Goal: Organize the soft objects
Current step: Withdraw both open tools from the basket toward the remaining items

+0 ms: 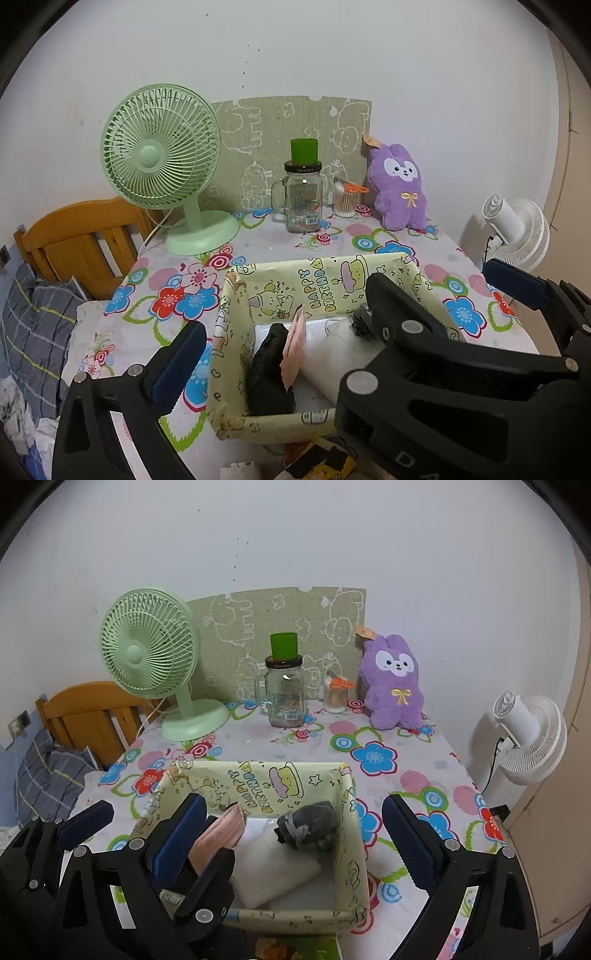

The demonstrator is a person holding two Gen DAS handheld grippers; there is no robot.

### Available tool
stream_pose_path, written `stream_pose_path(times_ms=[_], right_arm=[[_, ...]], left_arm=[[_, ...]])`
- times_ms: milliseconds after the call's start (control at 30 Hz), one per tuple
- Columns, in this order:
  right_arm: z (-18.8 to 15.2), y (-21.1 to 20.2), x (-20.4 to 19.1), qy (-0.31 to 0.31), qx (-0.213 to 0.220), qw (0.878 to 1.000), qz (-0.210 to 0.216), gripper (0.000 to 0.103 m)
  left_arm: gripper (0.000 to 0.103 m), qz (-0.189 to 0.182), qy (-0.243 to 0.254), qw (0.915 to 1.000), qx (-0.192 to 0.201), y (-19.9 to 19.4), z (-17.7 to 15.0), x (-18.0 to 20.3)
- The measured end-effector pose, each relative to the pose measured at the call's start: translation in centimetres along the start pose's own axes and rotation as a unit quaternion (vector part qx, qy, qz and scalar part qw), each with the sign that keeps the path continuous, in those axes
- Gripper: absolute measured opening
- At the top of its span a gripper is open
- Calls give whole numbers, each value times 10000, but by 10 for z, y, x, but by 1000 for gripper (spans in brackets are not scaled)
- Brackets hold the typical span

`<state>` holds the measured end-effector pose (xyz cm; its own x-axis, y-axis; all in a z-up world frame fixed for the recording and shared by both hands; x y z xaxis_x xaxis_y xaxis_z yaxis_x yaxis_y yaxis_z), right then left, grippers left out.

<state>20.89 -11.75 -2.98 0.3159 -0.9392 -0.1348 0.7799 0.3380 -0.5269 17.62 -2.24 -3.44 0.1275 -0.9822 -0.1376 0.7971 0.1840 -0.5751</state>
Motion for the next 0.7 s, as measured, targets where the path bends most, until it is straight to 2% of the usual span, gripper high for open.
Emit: stream_pose_path(times_ms=[267,700], right_arm=[[-6,-14,-4,7,-99,9999,121,98],[-19,-49,-10,42,64,9998,170,98]], left_arm=[[103,-5,31,10000,44,-15,-6,-3],[103,99,-40,9996,260,-46,-19,-11]])
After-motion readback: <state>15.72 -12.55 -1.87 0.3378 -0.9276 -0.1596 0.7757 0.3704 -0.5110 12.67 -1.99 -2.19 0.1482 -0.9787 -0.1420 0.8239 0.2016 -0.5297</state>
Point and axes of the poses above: each gripper's, at about its wrist camera, not at the fingertips, and y roughly the way its jaws point, x to its right, z to its top, the point moved 2 cm from there along y, roughly the way its jaws point, and after that the axes turned 12 degrees about z, right-handed, at the moved point
